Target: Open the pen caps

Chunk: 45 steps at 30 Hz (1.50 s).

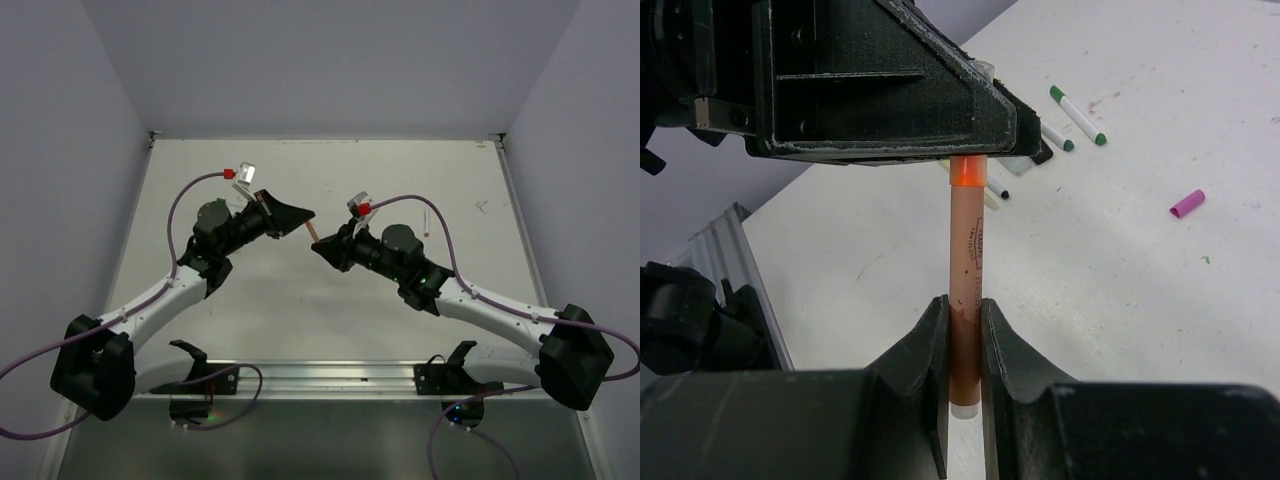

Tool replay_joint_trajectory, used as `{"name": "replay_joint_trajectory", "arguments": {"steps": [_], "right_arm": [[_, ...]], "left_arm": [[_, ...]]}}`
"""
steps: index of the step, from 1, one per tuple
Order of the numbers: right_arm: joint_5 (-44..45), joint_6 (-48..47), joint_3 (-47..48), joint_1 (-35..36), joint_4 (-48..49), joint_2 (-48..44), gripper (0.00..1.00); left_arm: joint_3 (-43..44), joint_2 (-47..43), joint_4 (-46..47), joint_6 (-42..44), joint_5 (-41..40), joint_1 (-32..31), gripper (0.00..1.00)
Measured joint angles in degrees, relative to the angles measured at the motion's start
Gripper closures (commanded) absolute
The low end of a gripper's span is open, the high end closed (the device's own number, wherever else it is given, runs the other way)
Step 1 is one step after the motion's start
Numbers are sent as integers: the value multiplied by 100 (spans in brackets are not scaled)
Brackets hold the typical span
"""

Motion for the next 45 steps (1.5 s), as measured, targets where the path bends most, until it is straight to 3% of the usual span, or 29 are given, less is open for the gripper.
{"name": "replay_joint_trajectory", "arguments": {"steps": [5, 11, 17, 23, 29, 36, 45], "right_arm": [[33, -2, -31, -17, 234, 0, 100], [-291, -46, -684, 57, -1392, 31, 100], [-321, -48, -723, 59, -1926, 55, 100], [234, -42, -284, 57, -2376, 57, 100], [1294, -2, 695, -291, -2874, 511, 100], [1958, 245, 1204, -1543, -3440, 1047, 100], [2262, 262, 1851, -2570, -3821, 1716, 100]], "left_arm": [[52, 33, 61, -234, 31, 142, 100], [763, -24, 1128, -256, -1598, 1582, 100], [1202, -52, 1305, -319, -1788, 1880, 100], [2225, 682, -50, 96, -1248, 1904, 100], [3178, 1759, -2229, 1078, -922, 1665, 97], [4465, 3053, -4581, 2157, -1655, 680, 95], [5619, 4417, -5936, 2522, -2750, -153, 95]]}}
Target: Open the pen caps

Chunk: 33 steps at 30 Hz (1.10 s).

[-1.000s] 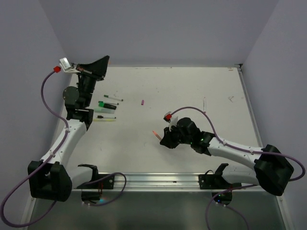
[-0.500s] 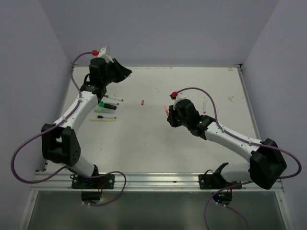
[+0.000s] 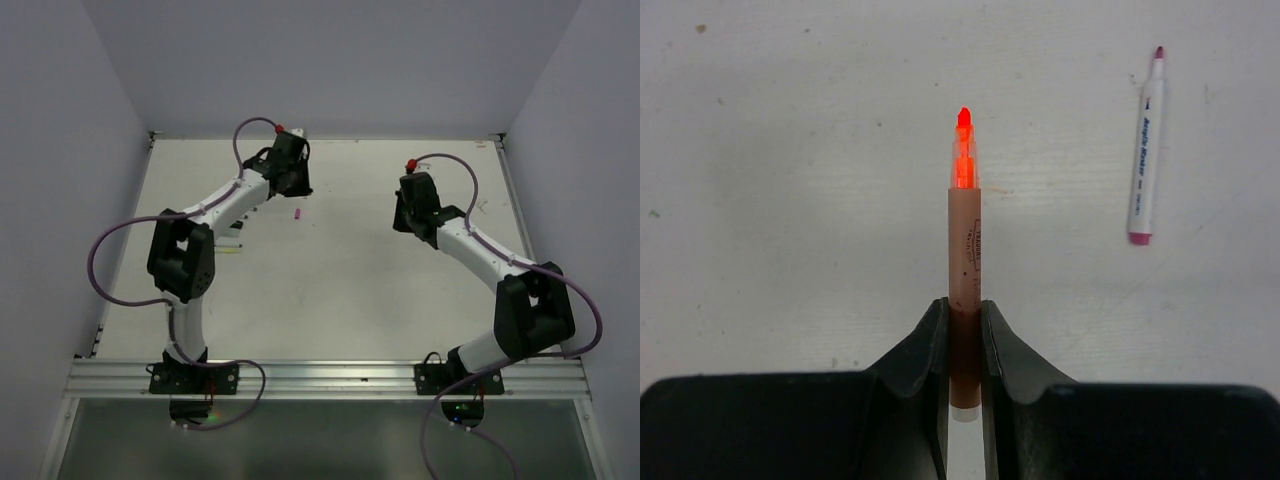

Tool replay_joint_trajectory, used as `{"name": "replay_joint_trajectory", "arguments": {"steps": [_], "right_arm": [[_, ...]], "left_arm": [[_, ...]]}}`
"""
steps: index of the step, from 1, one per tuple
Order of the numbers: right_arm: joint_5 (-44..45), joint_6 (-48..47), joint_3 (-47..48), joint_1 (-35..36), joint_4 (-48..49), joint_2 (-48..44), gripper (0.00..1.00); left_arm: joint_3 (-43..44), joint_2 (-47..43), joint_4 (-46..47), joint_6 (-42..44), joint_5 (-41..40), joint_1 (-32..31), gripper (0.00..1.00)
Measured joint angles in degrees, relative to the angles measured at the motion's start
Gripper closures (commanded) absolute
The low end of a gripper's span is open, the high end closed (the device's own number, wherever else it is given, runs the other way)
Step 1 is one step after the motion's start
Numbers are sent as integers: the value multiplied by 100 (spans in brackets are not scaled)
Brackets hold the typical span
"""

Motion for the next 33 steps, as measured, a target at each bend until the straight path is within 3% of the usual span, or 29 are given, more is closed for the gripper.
{"name": "replay_joint_trajectory", "arguments": {"steps": [11, 26, 33], "right_arm": [[35, -116, 341, -787, -17, 901, 100], [-188, -319, 723, -1178, 13, 1786, 99], [-188, -422, 734, -1276, 7, 2028, 94]], "left_arm": [[584, 1163, -518, -2, -704, -160, 91], [579, 1440, -584, -72, -962, -212, 86], [575, 1523, -577, -162, -1023, -212, 83]]}}
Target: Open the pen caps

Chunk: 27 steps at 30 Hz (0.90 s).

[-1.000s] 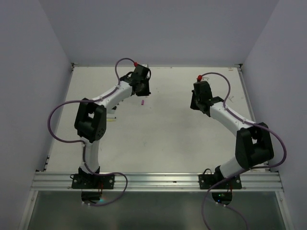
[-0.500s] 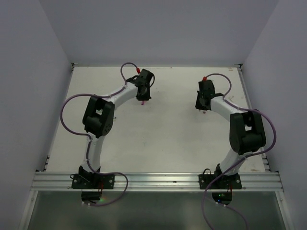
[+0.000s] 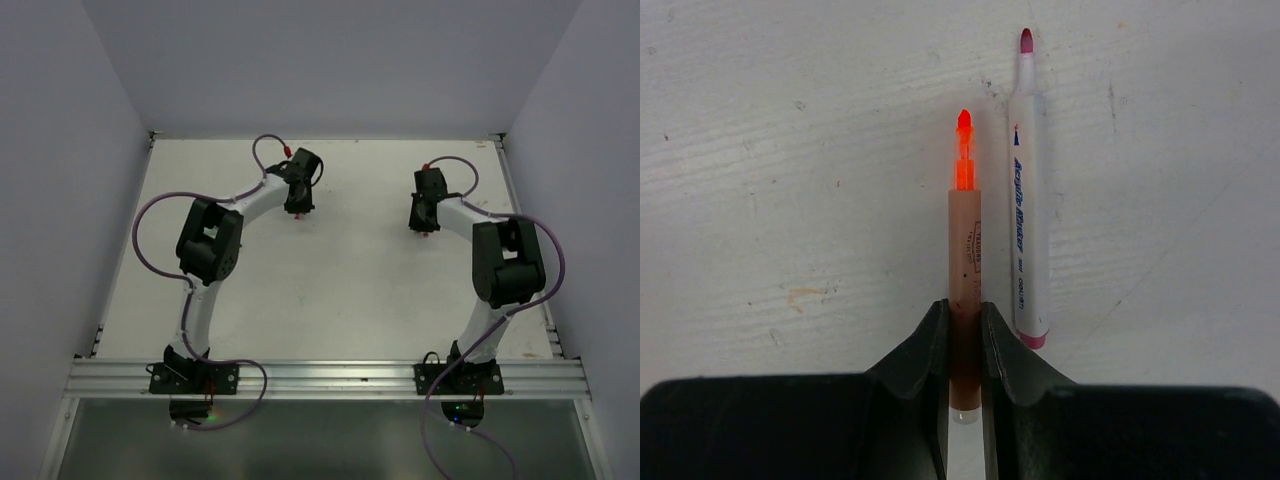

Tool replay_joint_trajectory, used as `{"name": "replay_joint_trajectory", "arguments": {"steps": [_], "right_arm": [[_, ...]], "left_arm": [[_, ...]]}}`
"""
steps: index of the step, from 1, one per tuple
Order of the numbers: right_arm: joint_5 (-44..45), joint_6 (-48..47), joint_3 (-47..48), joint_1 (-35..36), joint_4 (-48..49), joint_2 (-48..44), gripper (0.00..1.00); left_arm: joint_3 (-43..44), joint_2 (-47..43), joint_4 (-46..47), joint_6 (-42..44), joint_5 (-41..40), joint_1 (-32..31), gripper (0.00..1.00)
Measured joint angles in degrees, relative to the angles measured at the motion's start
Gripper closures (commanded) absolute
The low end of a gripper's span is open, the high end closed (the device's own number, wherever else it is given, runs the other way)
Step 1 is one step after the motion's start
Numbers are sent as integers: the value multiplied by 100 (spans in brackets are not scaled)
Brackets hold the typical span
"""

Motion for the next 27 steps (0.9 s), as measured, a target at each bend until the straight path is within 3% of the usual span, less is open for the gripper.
{"name": "replay_joint_trajectory", "arguments": {"steps": [27], "right_arm": [[-109, -267, 166, -35, 2, 70, 76]], "left_arm": [[-2, 168, 52, -46, -133, -9, 72]]}}
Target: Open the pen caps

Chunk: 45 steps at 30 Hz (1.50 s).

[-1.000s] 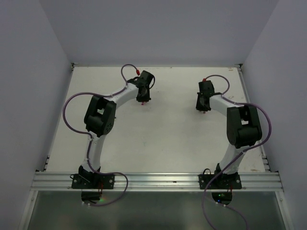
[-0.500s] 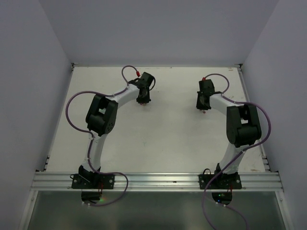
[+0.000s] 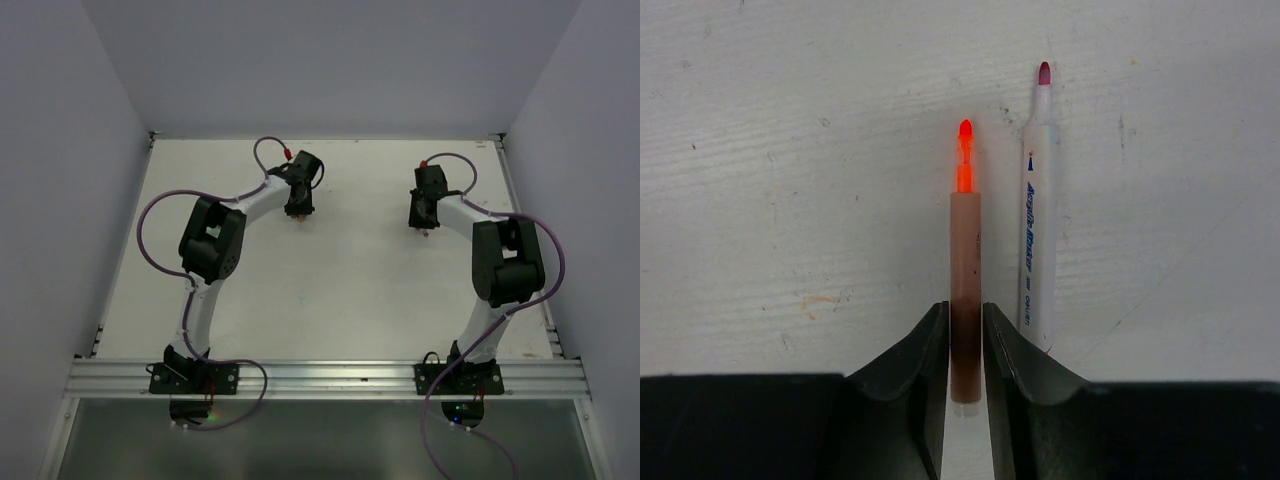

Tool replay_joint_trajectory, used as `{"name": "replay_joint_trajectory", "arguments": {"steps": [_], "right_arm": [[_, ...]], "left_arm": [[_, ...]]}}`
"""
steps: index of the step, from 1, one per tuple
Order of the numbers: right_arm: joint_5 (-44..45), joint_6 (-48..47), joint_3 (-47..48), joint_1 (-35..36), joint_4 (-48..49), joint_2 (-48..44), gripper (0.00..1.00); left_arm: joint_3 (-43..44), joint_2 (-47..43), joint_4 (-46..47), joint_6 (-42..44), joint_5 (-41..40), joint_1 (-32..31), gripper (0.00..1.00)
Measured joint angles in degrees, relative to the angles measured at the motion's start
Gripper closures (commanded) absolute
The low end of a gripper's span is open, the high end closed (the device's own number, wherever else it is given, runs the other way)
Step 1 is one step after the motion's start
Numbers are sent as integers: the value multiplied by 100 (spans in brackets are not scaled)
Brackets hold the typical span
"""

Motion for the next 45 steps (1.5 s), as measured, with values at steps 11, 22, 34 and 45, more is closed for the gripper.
{"name": "replay_joint_trajectory", "arguments": {"steps": [11, 22, 34, 45], "right_arm": [[-20, -52, 37, 0, -7, 92, 67], [-444, -136, 52, 0, -136, -702, 47], [-973, -39, -59, 33, -173, -3036, 9], [-1849, 234, -754, 92, -28, -4109, 1]], "left_arm": [[0, 0, -2, -2, -7, -13, 70], [-127, -496, -164, -72, 46, -15, 65], [-1591, -3126, 13, -376, -225, -17, 20], [-4570, -5257, 87, -1449, -1110, 713, 13]]}}
